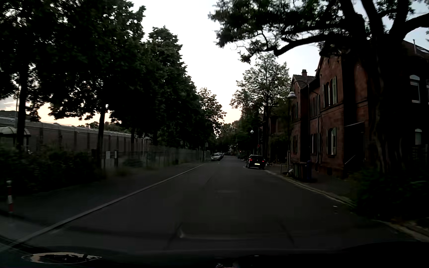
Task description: Follow the waypoints while adhering to traffic rules and regulations
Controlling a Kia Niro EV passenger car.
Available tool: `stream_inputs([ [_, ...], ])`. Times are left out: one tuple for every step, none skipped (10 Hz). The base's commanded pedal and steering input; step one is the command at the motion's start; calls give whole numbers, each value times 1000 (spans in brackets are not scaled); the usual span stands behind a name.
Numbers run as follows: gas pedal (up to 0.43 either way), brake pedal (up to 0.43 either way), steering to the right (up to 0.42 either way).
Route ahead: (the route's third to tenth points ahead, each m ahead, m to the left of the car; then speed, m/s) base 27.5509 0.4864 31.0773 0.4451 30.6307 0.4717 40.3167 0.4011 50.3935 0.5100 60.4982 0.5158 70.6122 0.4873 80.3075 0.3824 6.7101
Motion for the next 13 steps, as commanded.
stream_inputs([
  [150, 0, 14],
  [138, 0, 14],
  [138, 0, 11],
  [138, 0, 6],
  [138, 0, 4],
  [138, 0, 4],
  [138, 0, 6],
  [138, 0, 6],
  [138, 0, 6],
  [130, 0, 6],
  [118, 0, 8],
  [118, 0, 8],
  [118, 0, 8],
])
